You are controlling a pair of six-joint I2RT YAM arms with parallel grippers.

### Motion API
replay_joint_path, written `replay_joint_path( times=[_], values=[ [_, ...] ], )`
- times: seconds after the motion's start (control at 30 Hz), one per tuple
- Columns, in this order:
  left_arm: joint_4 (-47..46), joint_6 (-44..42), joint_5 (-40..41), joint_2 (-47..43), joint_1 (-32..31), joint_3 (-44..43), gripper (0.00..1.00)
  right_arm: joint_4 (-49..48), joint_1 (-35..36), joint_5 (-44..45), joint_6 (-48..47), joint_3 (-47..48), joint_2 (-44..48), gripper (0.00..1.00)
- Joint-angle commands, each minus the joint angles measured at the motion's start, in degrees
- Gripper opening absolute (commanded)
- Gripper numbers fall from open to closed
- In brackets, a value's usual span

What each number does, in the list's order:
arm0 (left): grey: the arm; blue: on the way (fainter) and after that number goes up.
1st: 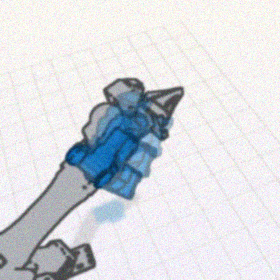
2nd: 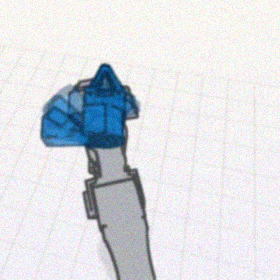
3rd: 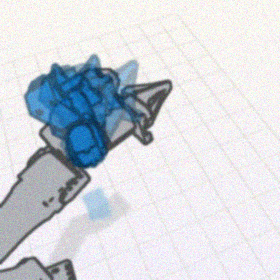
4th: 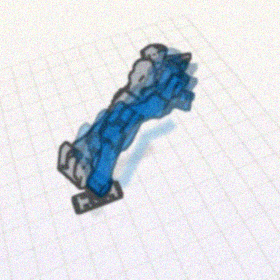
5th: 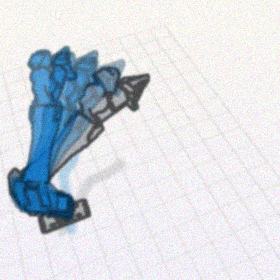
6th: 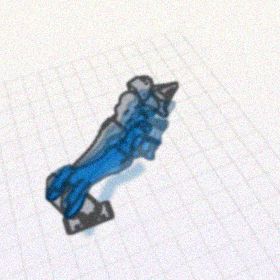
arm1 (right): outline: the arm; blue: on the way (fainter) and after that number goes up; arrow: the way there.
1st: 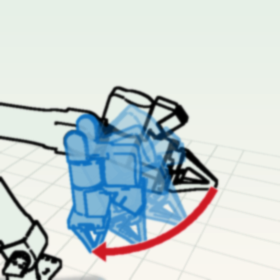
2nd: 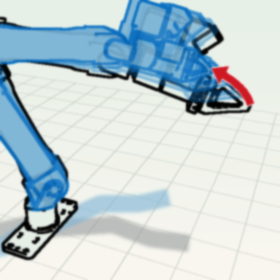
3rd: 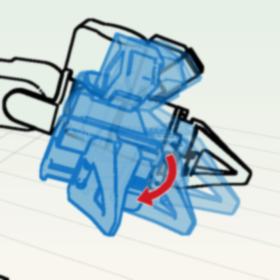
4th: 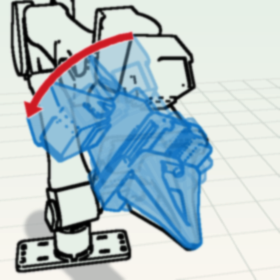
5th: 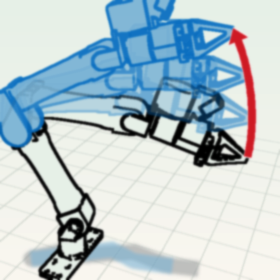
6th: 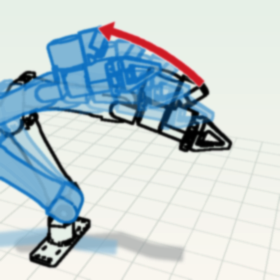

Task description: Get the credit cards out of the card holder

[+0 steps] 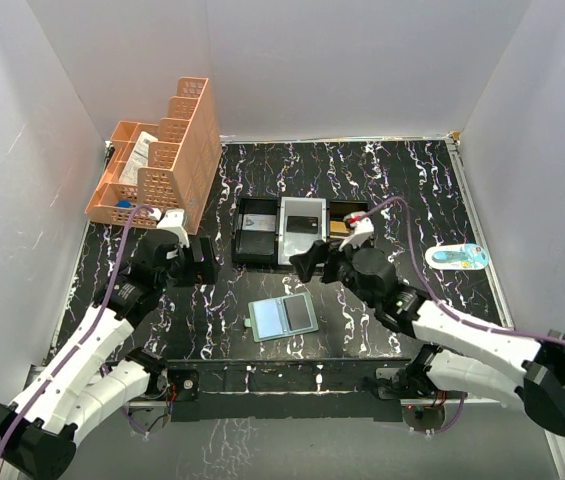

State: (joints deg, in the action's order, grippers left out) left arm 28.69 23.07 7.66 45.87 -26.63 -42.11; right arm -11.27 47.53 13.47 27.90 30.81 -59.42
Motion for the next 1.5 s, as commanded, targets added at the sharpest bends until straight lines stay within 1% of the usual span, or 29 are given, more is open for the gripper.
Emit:
replay_joint_path(
  times=[0.0, 0.1, 0.2, 0.27, 0.37, 0.5, 0.53, 0.6, 0.63, 0.7, 0.83, 0.9, 0.97, 1.1, 1.2, 1.33, 1.37, 1.47],
  values=[
    [-2.0, -1.4, -3.8, -2.6, 0.3, 0.3, 0.99, -6.7, -0.1, -6.9, 9.4, -4.7, 7.5, 0.98],
    [-2.3, 3.1, -3.2, -5.2, 0.3, 0.5, 0.99, -4.5, -0.1, -9.4, 12.0, -6.7, 10.2, 0.98],
    [-5.1, 9.5, -6.3, -6.5, 0.3, 2.0, 0.99, -5.8, -0.1, -10.8, 16.4, -10.2, 12.0, 0.98],
    [-8.2, 13.0, -10.2, -6.6, 0.3, 3.3, 0.99, -5.9, -0.1, -11.8, 18.2, -13.5, 12.7, 0.98],
    [-14.8, 18.0, -17.2, -5.6, 0.2, 5.8, 0.99, -5.8, -0.1, -12.9, 20.2, -15.1, 12.8, 0.98],
    [-27.6, 26.1, -28.0, -1.8, 0.1, 10.6, 0.97, -4.1, -0.1, -13.8, 20.6, -14.8, 10.9, 0.97],
    [-30.8, 28.5, -29.8, -0.7, -0.1, 12.6, 0.96, -3.6, -0.1, -14.3, 20.6, -14.5, 10.0, 0.96],
    [-35.0, 31.5, -31.1, 2.0, -1.5, 14.5, 0.92, -2.9, -0.1, -15.8, 20.6, -13.8, 8.0, 0.90],
    [-35.7, 31.9, -30.6, 3.3, -2.7, 14.7, 0.91, -2.5, -0.1, -16.2, 20.7, -13.2, 6.9, 0.86],
    [-35.5, 31.6, -27.2, 5.3, -6.7, 14.1, 0.90, -0.4, -0.1, -15.6, 22.6, -12.5, 4.4, 0.82],
    [-36.5, 31.7, -19.8, 9.7, -15.2, 12.8, 0.89, -1.1, -0.1, -16.4, 24.3, -12.6, 0.5, 0.70],
    [-36.5, 32.3, -17.7, 12.4, -17.6, 12.2, 0.85, -0.9, -0.1, -17.5, 24.1, -11.8, -1.0, 0.65],
    [-36.2, 32.6, -15.9, 14.8, -19.1, 12.0, 0.82, -0.9, -0.1, -18.2, 24.2, -11.7, -1.9, 0.62],
    [-38.8, 32.1, -16.6, 19.1, -21.0, 11.6, 0.79, -1.0, 0.0, -18.3, 24.3, -11.6, -2.6, 0.57],
    [-37.6, 33.2, -14.2, 22.0, -22.8, 10.9, 0.76, -0.4, -0.1, -17.6, 25.1, -11.6, -2.6, 0.54],
    [-38.1, 34.9, -12.1, 24.2, -23.7, 11.2, 0.71, -0.1, -0.1, -15.6, 26.5, -11.6, -3.6, 0.51],
    [-38.0, 35.0, -12.1, 24.5, -23.9, 11.0, 0.69, 0.2, -0.1, -15.2, 26.5, -9.6, -3.9, 0.50],
    [-37.3, 34.8, -11.8, 25.3, -24.5, 10.2, 0.66, -0.2, -0.1, -16.2, 26.5, -9.0, -5.4, 0.48]
  ],
)
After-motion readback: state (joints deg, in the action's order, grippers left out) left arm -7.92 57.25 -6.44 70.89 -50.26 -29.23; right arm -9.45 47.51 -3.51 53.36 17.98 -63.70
